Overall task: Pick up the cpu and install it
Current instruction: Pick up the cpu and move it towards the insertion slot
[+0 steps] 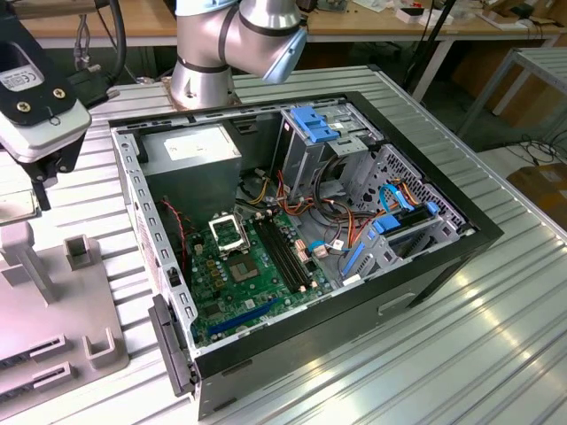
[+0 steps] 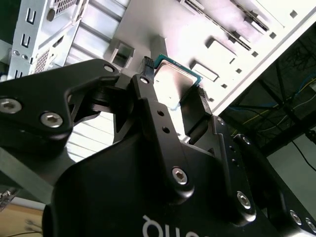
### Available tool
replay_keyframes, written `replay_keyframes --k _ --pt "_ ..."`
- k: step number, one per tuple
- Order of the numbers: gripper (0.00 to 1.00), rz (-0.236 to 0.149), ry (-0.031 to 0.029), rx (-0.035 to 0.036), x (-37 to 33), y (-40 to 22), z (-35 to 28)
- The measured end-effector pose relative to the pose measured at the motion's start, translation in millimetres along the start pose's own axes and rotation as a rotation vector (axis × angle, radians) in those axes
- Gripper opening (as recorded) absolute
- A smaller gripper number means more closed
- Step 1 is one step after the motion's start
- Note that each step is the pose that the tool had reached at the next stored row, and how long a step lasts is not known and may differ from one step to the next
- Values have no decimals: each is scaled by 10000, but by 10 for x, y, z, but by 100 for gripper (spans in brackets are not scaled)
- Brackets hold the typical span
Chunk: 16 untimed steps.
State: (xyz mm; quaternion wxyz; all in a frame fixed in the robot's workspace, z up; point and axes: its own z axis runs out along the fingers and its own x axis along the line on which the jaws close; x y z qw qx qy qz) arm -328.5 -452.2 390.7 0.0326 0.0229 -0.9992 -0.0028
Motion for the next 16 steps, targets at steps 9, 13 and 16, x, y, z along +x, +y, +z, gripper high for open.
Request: replay_keyframes --k 9,13,16 --pt "47 1 39 -1 -103 -5 -7" --pt "47 1 64 -3 -161 -7 -11" --pt "47 0 79 -4 -198 -9 -13"
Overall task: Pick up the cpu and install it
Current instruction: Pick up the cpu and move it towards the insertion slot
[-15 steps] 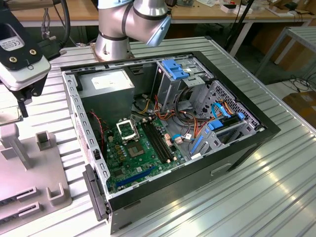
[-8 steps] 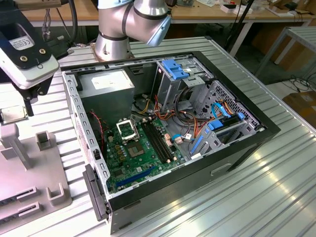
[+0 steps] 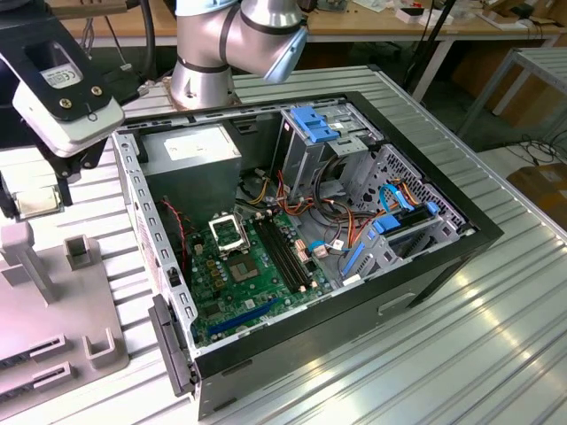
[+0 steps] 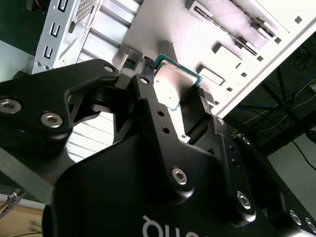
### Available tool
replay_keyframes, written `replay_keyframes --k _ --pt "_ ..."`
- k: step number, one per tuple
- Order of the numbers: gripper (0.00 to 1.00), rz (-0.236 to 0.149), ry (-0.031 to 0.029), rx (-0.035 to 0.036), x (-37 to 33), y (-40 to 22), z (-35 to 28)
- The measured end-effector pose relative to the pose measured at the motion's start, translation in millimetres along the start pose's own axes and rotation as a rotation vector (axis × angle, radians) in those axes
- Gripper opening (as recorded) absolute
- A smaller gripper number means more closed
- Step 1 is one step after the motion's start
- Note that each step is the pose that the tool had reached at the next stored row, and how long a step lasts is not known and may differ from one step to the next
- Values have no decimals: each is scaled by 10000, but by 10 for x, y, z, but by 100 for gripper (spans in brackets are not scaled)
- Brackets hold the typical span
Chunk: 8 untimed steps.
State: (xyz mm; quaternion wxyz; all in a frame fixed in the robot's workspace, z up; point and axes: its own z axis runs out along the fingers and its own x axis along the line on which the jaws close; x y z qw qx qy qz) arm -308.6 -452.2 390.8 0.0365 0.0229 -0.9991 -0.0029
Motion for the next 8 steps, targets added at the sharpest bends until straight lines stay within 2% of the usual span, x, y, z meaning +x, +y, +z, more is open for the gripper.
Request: replay_keyframes --k 6,8 --pt "47 1 31 -1 -69 -3 -5" --pt "47 1 52 -2 -114 -5 -8"
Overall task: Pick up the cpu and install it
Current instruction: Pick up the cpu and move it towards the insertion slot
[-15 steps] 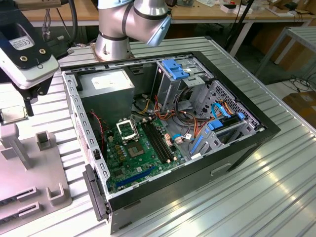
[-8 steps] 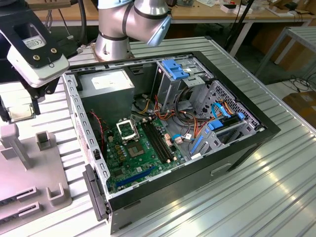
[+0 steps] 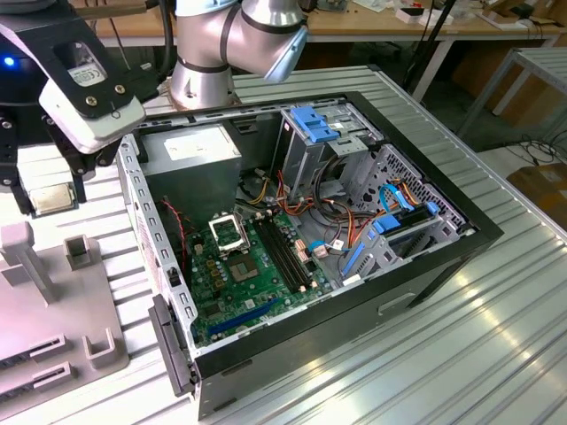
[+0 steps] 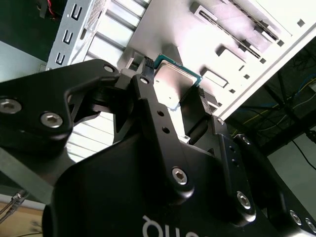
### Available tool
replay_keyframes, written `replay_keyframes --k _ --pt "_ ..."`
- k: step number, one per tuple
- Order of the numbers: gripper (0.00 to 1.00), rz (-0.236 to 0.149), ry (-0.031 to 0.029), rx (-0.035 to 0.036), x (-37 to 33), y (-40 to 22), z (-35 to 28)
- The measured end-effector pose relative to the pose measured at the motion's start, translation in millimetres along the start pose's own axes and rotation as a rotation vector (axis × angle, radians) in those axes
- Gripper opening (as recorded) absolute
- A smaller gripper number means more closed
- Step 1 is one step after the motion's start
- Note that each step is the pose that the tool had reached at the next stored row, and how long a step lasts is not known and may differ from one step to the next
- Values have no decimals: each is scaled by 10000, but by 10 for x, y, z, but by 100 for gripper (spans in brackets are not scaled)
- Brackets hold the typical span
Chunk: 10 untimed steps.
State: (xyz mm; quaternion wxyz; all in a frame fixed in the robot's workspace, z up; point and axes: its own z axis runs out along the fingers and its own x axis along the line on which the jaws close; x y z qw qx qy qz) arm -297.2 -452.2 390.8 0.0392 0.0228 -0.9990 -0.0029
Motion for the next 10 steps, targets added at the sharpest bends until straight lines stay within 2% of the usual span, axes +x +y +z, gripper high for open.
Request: replay_keyframes --k 2,4,10 --pt "47 0 17 0 -36 -2 -3" --pt "47 2 56 -2 -140 -6 -11" --pt "47 0 55 -2 -145 -7 -11"
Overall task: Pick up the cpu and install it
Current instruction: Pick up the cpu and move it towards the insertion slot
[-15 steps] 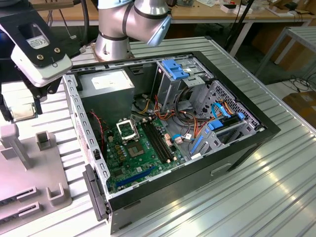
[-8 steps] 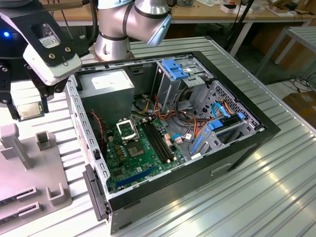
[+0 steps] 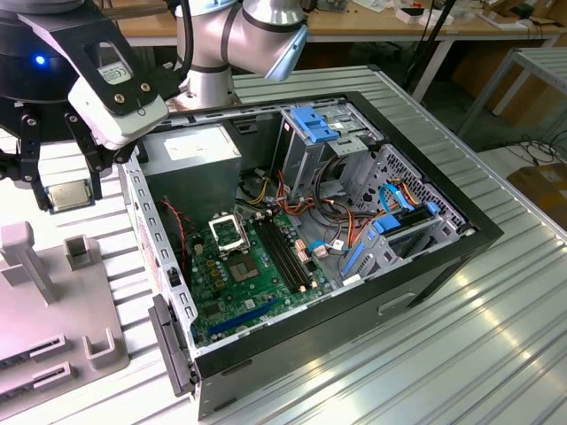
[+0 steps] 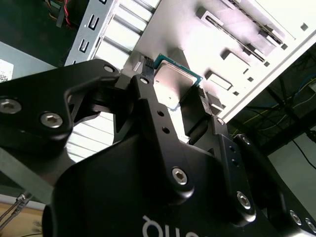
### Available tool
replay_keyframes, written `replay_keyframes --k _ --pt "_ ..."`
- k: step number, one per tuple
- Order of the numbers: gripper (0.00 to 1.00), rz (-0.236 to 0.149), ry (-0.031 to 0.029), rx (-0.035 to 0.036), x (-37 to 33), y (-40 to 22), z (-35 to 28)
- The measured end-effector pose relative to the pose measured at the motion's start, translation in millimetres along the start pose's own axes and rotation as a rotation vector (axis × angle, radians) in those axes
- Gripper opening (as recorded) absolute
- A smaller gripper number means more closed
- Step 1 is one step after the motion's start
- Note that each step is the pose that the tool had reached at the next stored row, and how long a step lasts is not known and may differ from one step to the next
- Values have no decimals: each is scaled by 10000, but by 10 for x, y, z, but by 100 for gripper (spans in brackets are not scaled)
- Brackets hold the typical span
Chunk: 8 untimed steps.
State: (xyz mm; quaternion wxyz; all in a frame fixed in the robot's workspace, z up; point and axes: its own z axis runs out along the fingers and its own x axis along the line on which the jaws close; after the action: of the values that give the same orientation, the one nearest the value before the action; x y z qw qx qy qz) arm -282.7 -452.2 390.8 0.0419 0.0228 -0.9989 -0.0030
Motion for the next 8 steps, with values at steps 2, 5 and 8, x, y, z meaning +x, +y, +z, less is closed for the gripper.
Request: replay_keyframes --k 2,5,8 --pt "47 -1 0 0 -2 0 0" --pt "47 -1 1 0 -14 -1 -1" --pt "47 -1 0 0 -27 -1 -2"
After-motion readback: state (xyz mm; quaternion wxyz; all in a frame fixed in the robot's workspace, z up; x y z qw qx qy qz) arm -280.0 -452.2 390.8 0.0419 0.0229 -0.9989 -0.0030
